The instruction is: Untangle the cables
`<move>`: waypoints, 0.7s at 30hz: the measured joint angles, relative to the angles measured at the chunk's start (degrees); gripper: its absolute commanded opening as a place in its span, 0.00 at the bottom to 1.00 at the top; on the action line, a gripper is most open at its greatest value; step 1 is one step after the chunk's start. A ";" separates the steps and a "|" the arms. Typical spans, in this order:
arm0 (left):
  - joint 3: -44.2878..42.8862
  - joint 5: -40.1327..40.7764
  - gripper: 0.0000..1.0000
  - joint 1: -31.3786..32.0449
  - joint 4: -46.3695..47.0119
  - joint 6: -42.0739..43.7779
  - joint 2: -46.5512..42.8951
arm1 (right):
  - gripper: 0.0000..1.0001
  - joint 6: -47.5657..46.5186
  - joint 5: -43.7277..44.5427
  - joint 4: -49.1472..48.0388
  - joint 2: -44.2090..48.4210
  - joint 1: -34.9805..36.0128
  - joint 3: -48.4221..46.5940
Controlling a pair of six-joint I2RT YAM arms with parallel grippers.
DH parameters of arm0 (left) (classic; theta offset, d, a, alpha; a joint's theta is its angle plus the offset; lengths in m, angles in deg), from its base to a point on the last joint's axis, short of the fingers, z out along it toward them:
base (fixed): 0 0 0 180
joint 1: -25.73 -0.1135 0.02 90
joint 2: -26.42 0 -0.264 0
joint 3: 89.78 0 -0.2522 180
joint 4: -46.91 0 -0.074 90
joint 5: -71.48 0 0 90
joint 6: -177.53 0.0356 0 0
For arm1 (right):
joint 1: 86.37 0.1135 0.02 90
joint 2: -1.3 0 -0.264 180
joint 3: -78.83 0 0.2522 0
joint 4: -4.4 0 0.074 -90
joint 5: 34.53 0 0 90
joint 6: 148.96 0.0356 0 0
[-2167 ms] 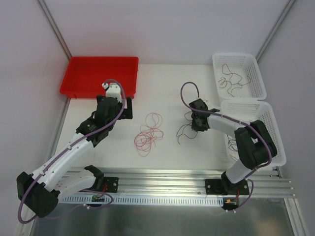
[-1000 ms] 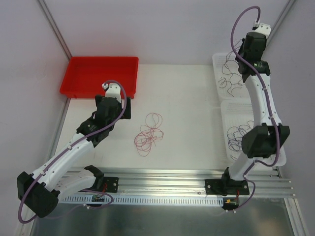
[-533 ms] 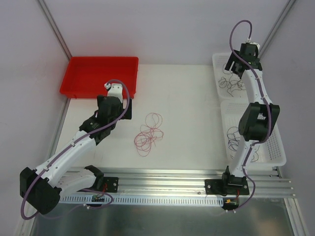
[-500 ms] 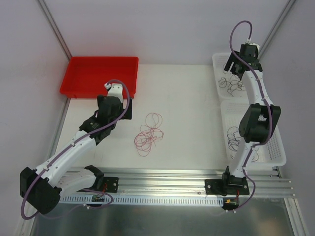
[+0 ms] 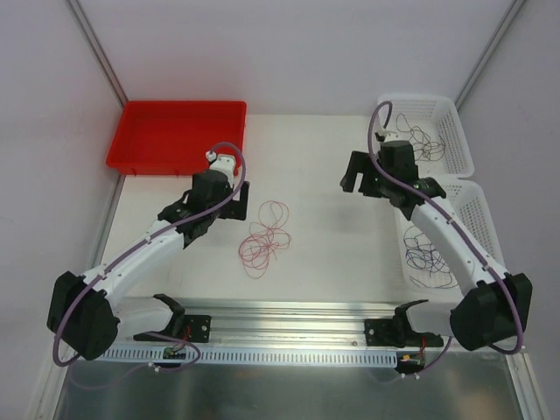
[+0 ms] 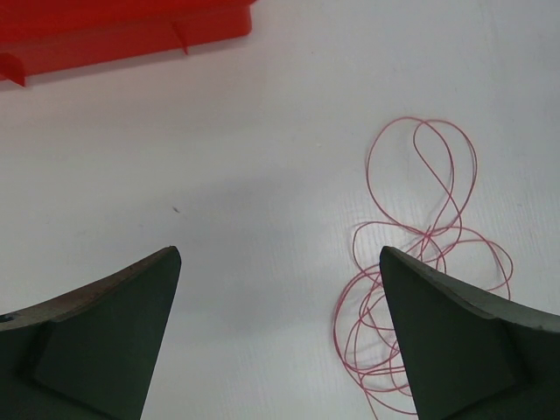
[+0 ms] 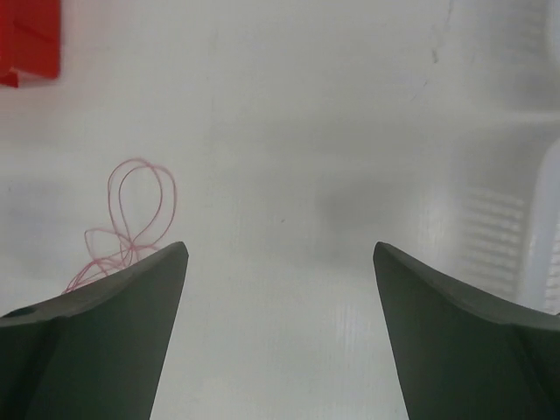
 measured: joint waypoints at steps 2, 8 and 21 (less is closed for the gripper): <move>-0.09 -2.36 0.99 0.02 -0.11 -0.81 2.45 | 0.91 1.77 -1.25 -0.44 3.85 2.89 4.96; -2.40 -6.88 0.95 1.49 -3.41 -4.33 9.57 | 0.91 5.75 -1.73 -0.68 10.10 12.52 13.00; 0.61 -7.32 0.89 13.92 -7.61 -31.87 13.27 | 0.91 11.21 2.45 -4.59 18.67 24.57 25.40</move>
